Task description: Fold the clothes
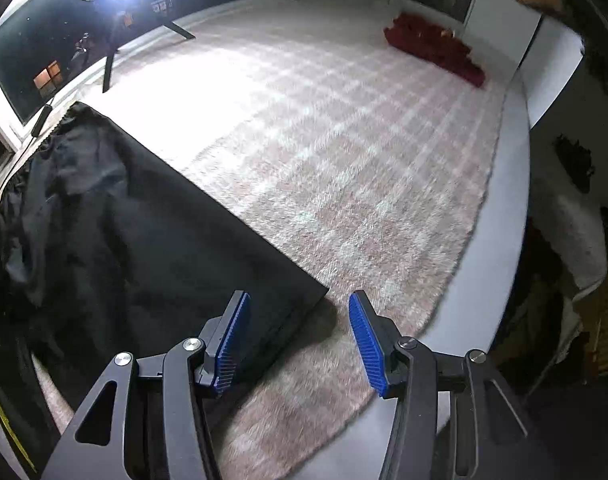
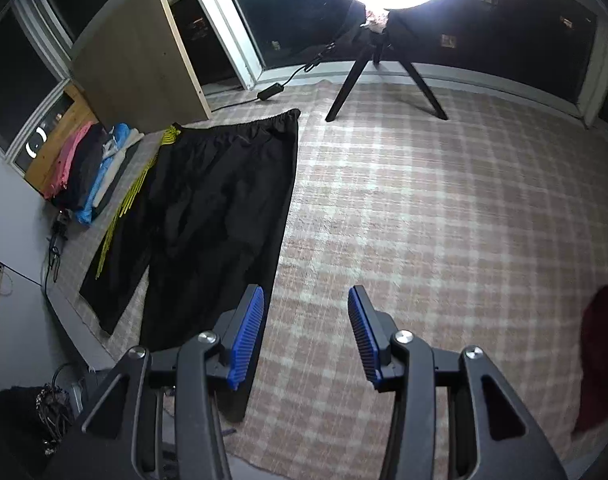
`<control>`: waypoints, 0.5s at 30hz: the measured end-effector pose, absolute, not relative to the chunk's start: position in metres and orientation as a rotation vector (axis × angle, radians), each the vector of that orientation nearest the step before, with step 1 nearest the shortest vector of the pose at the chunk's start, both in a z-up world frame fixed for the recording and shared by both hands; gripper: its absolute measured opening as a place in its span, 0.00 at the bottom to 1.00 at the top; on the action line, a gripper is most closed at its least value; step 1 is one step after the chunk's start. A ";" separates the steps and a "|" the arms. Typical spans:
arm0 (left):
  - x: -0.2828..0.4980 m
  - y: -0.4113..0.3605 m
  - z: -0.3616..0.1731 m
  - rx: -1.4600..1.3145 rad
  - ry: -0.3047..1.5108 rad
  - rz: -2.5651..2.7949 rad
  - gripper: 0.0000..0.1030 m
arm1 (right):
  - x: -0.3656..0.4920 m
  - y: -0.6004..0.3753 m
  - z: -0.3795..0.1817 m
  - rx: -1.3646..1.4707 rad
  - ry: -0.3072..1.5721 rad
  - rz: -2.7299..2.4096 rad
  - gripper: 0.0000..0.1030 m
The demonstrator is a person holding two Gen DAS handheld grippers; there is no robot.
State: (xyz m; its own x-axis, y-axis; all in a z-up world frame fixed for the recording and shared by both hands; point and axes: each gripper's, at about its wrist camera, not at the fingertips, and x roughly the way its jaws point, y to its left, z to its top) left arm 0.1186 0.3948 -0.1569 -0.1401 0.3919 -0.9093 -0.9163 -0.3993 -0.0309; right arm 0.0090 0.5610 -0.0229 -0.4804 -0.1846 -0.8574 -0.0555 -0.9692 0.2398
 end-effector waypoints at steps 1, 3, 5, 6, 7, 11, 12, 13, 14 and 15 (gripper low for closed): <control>0.119 0.398 -0.160 -1.128 0.714 1.720 0.48 | 0.001 0.562 -0.028 1.568 -0.353 -2.607 0.42; 0.118 0.402 -0.167 -1.143 0.739 1.735 0.48 | -0.016 0.564 -0.036 1.581 -0.347 -2.586 0.42; 0.114 0.401 -0.171 -1.159 0.722 1.744 0.47 | -0.036 0.565 -0.045 1.588 -0.343 -2.573 0.42; 0.112 0.399 -0.170 -1.165 0.697 1.754 0.44 | -0.048 0.565 -0.049 1.590 -0.338 -2.570 0.43; 0.110 0.396 -0.170 -1.173 0.671 1.761 0.32 | -0.063 0.565 -0.054 1.592 -0.330 -2.567 0.43; 0.092 0.377 -0.160 -1.244 0.463 1.780 0.02 | -0.125 0.565 -0.075 1.600 -0.298 -2.558 0.46; 0.089 0.370 -0.155 -1.247 0.418 1.795 0.02 | -0.143 0.564 -0.080 1.605 -0.295 -2.560 0.46; 0.085 0.363 -0.149 -1.247 0.376 1.808 0.02 | -0.161 0.564 -0.085 1.609 -0.293 -2.563 0.46; 0.081 0.352 -0.138 -1.242 0.320 1.825 0.02 | -0.179 0.563 -0.090 1.612 -0.291 -2.565 0.46; 0.078 0.346 -0.130 -1.234 0.280 1.839 0.02 | -0.195 0.562 -0.094 1.612 -0.289 -2.568 0.46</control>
